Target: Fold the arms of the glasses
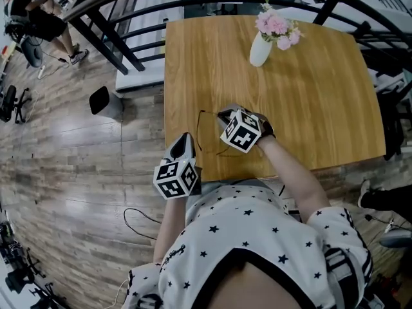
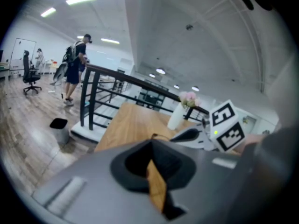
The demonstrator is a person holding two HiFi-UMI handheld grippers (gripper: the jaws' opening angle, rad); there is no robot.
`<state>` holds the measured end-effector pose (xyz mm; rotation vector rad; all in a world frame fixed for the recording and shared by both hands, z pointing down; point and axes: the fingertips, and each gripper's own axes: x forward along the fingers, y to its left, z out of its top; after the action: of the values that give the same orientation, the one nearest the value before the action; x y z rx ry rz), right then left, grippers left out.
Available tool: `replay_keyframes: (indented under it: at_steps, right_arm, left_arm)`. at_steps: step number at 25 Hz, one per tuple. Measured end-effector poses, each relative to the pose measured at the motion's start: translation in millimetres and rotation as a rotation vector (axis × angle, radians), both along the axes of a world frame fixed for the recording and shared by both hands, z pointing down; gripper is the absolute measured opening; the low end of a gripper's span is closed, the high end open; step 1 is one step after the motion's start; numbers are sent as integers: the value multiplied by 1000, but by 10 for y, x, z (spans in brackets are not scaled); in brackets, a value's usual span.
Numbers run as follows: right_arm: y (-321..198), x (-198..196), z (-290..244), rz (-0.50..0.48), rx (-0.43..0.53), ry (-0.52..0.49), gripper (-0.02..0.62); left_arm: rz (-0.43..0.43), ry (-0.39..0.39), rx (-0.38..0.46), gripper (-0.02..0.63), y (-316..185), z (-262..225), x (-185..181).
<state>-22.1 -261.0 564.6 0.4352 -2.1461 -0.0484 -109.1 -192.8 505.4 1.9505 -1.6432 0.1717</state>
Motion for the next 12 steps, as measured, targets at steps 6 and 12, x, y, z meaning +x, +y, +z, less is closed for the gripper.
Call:
replay_keyframes:
  at_steps: [6,12]
  right_arm:
    - [-101,103,-315,88,72,-49,20]
    - [-147,124,-576,122,131,-72,20]
  left_arm:
    - [28,-7,6,8,-3,-8,69]
    - [82,-26,-8,30,13,37,144]
